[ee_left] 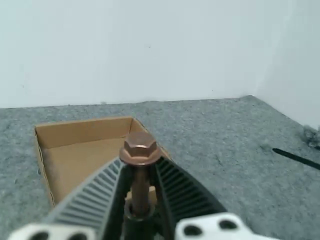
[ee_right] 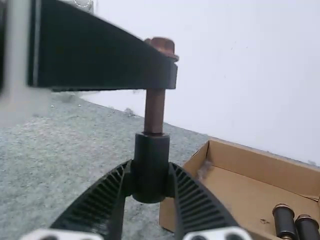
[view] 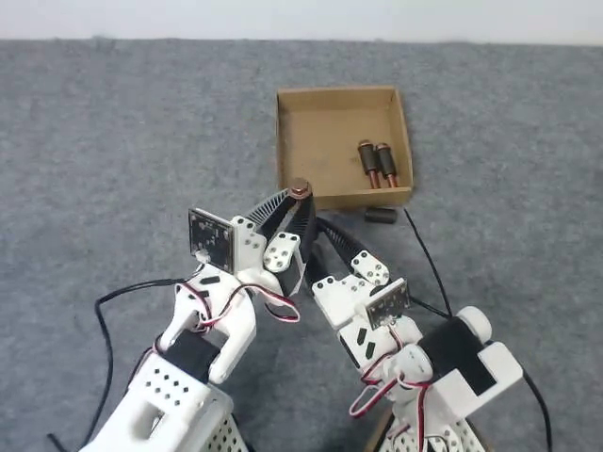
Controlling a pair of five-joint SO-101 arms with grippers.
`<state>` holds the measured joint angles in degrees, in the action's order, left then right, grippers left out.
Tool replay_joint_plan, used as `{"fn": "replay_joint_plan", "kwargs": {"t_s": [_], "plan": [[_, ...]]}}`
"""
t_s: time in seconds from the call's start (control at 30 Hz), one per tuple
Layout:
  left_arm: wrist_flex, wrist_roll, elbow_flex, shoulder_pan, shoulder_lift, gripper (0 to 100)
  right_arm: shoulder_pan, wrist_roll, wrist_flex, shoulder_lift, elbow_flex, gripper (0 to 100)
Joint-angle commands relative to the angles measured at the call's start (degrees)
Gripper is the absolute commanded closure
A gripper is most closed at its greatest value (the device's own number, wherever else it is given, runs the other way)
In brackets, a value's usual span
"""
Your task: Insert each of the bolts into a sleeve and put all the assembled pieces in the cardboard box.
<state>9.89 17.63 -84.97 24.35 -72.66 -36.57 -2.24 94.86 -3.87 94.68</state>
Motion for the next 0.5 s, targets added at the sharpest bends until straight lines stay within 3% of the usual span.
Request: {"fn": "replay_joint_plan", "kwargs": {"t_s": [0.0,0.47], "plan": [[0.09,0.62,0.31,0.97,-2.37,99,1.01,0.18,0.22,0.57,-0.79,99.2],[0.18,0.62,-3.38,-1.67,-2.46,99,1.01,0.18,0.22,0.57,-0.88,99.2]]}}
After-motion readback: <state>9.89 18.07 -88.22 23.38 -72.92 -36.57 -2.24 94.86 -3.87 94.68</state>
